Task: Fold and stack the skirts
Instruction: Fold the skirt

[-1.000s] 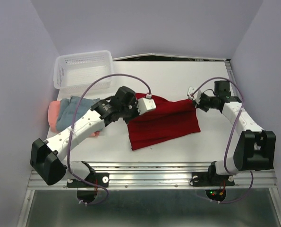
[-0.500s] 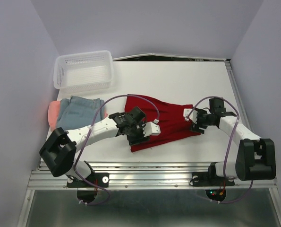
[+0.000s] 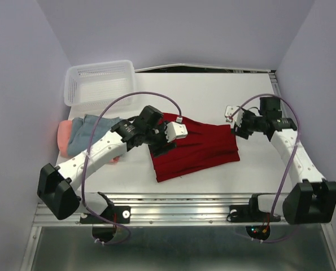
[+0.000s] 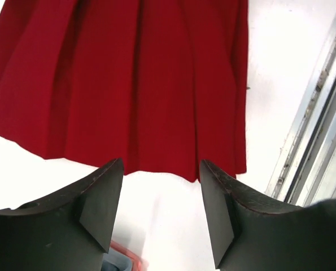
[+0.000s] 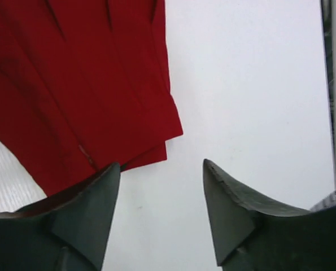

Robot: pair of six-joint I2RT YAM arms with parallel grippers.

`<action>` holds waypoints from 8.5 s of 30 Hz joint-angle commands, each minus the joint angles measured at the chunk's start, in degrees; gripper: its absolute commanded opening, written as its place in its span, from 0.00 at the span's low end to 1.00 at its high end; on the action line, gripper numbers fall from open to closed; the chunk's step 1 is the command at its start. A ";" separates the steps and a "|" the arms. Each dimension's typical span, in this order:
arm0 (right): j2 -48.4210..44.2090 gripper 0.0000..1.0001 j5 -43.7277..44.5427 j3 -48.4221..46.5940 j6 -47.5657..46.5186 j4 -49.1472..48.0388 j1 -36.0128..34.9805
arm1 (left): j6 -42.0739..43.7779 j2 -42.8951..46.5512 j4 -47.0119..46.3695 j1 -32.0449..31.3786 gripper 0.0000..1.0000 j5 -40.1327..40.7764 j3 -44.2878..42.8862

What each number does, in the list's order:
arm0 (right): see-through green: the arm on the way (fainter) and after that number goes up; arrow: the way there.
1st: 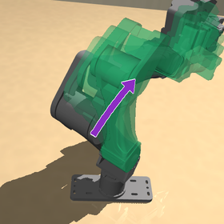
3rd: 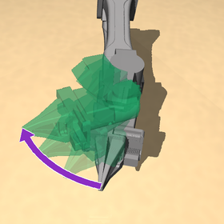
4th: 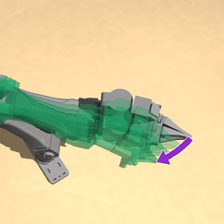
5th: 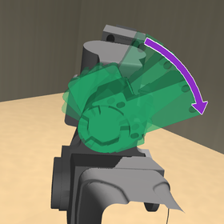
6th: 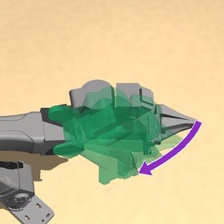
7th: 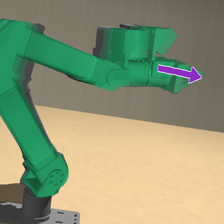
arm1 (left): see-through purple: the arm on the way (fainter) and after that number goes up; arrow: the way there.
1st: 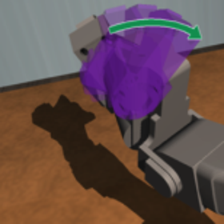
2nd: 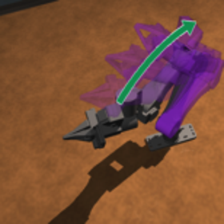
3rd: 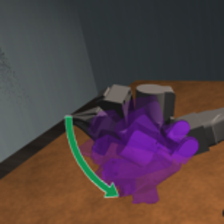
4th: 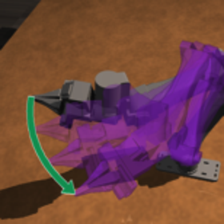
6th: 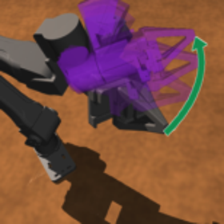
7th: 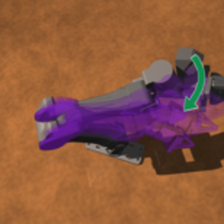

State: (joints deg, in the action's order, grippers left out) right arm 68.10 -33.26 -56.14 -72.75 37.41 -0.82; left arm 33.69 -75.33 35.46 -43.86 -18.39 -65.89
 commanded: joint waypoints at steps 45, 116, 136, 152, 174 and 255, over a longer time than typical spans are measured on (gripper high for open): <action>38.95 0.48 -12.54 -9.96 48.49 19.38 20.60 | -5.57 -49.73 -17.09 -15.73 0.73 4.50 -42.92; 40.29 0.27 -10.70 -11.43 55.71 13.47 21.65 | 4.36 -42.53 -32.65 -26.63 0.00 13.48 -12.96; 42.56 0.34 -22.90 -29.83 59.75 18.05 1.62 | 8.67 -42.00 -33.09 -27.95 0.00 15.31 -9.61; 47.84 0.29 -10.52 -15.93 53.51 14.62 0.91 | 4.89 -20.84 -19.92 -23.75 0.43 15.50 -4.26; 39.22 0.35 -7.17 -11.19 45.59 20.60 0.91 | 0.33 -27.41 -5.65 -1.27 0.13 -0.08 2.44; 45.11 0.01 6.98 -33.15 90.33 -2.51 -24.67 | -66.65 -38.40 -47.33 10.98 0.00 -11.31 1.81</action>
State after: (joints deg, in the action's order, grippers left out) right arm 112.77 -22.57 -85.73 15.16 38.13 -25.50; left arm -35.77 -116.40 -14.26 -33.74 -34.52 -64.90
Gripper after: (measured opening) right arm 0.050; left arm 0.072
